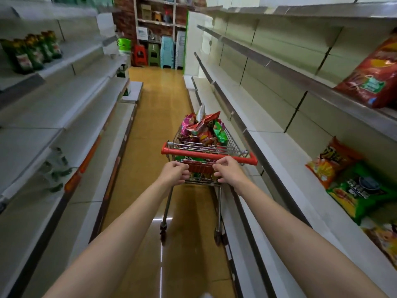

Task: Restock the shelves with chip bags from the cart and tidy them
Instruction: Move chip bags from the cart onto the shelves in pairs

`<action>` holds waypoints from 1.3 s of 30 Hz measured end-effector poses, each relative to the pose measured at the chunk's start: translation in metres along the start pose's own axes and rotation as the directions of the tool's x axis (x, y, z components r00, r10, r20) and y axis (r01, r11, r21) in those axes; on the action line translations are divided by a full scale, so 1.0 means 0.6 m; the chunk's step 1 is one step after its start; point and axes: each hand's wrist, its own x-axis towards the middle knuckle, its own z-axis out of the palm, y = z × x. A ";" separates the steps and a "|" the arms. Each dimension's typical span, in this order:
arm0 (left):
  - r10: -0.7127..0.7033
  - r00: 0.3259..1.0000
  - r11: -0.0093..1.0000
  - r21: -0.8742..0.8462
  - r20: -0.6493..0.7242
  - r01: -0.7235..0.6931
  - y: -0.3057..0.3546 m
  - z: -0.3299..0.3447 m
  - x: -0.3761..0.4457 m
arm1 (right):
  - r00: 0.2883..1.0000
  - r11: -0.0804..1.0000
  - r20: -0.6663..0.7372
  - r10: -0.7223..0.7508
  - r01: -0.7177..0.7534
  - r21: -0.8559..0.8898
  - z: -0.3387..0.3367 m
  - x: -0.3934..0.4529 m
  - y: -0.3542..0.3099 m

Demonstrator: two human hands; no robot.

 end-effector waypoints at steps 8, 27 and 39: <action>-0.019 0.997 1.000 0.018 -0.080 0.021 0.059 -0.006 0.217 | 0.996 0.999 0.092 -0.013 0.009 0.047 0.037 0.257 -0.026; -0.071 0.997 0.953 0.294 -0.012 0.072 0.152 0.106 0.670 | 0.983 0.991 0.160 0.094 -0.108 0.077 0.008 0.703 -0.006; -0.186 0.974 0.940 0.312 0.132 0.138 0.147 0.155 0.956 | 0.953 0.960 0.128 0.274 -0.278 0.016 0.038 0.967 0.028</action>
